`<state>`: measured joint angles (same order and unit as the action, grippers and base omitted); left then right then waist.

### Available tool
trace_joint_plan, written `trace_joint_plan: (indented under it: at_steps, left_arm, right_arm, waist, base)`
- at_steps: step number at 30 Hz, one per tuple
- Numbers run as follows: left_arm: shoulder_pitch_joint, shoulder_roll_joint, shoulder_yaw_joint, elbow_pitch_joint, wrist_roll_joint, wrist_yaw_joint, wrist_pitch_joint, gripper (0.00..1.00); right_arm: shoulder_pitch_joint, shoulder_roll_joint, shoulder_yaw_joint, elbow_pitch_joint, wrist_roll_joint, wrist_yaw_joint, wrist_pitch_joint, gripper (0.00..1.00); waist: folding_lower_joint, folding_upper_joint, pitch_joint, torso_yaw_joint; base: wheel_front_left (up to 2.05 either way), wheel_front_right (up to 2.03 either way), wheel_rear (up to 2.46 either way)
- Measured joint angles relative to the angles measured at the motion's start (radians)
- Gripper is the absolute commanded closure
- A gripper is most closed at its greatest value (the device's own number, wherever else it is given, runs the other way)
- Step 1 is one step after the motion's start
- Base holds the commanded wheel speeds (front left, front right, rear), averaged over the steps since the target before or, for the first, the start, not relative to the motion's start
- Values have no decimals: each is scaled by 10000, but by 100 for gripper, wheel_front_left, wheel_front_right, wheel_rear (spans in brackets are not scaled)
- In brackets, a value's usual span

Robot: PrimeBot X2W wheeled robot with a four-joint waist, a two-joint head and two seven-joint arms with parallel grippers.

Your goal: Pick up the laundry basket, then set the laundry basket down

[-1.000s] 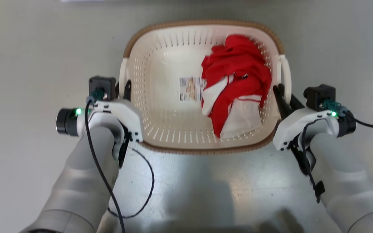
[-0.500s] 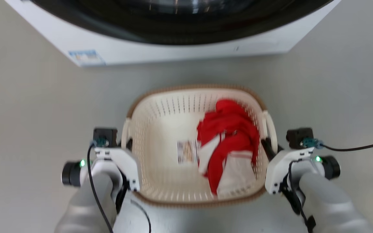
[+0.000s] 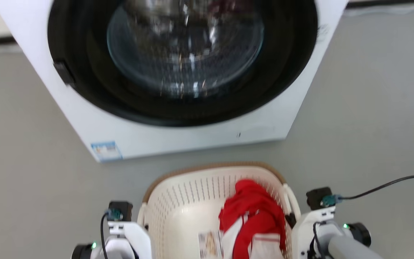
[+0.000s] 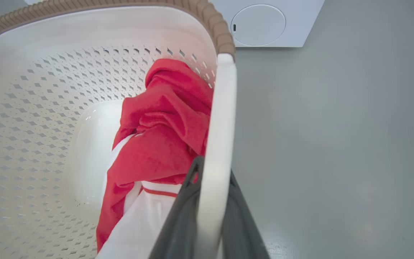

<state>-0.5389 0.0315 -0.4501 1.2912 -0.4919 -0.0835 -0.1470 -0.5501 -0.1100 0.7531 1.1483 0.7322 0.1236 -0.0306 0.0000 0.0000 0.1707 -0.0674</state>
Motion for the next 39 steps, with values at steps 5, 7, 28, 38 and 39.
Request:
trace_joint_plan:
  at_steps: [5,7,28,38,39]
  left_arm:
    - [464,17,-125,75,-104,-77,514,100]
    - [537,29,-182,81,-107,-148,683,100]
    - [833,100,-1039,31,-725,-309,1440,100]
    - [833,134,-1239,48,-840,-309,1442,100]
    - [833,138,-1256,48,-882,-309,1442,100]
  right_arm:
    - [293,2,568,-50,416,0,573,100]
    - [366,0,723,-82,556,0,709,100]
    - [413,-295,2238,-410,2008,-4,1745,100]
    - [412,-307,2625,-422,2531,-6,1760,100]
    - [412,-309,2662,-422,2566,-4,1760,100]
  waist:
    - [0,0,-1072,-225]
    - [0,0,-1392,-318]
    - [0,0,-2341,-644]
    - [0,0,-2381,-614]
    - [0,0,-2379,-610]
  base:
    - [0,0,0]
    - [0,0,0]
    - [0,0,0]
    - [0,0,0]
    - [0,0,0]
